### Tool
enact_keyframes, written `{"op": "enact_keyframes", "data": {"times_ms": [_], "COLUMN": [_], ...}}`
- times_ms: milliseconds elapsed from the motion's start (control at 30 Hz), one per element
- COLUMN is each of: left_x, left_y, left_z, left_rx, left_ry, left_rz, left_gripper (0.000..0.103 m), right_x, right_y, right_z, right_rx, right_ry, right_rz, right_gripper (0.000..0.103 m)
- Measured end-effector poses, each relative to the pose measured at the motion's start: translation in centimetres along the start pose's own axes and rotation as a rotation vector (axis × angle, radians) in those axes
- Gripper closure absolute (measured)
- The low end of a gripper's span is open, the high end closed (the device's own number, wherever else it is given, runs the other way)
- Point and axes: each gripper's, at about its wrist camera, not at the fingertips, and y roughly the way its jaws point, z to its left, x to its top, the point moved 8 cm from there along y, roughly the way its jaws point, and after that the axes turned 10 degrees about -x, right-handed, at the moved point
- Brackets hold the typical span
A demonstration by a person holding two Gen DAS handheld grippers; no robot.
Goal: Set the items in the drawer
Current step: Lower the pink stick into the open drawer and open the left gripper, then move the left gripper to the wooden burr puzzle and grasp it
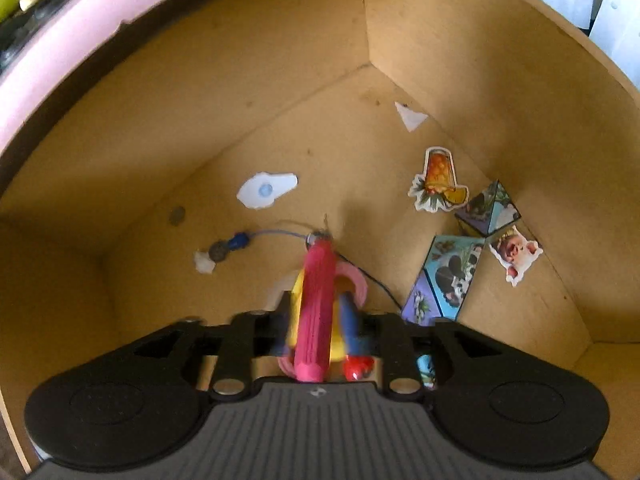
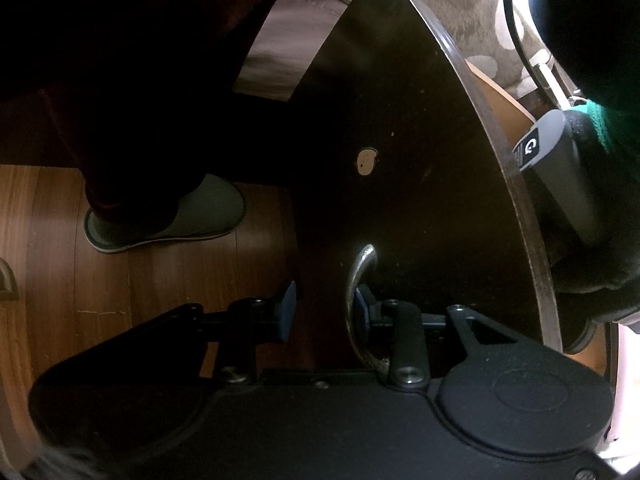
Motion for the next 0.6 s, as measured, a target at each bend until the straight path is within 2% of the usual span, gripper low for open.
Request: {"op": "enact_keyframes", "data": {"times_ms": [33,367,600], "left_x": [0.0,1.6,6.1], "left_y": [-0.2,-8.6,-13.5], "left_z": [0.1,0.1,0.2], "left_rx": [-0.001,-0.042,-0.050], "left_ry": [-0.006,-0.132,-0.150], "left_rz": [-0.007,-0.209,-0.374], "left_gripper": [0.027,0.027,0.027], "right_x": [0.0,-0.1,-0.2], "right_y": [0.0,0.0,-0.1], "right_z": [0.0,0.0,0.1], "right_rx": [0.000,-0.001,-0.002], "right_ry": [0.000,0.000,-0.002], "right_rz": [0.000,0.002,0.001], "right_gripper": [0.071,0.070,0.070]}}
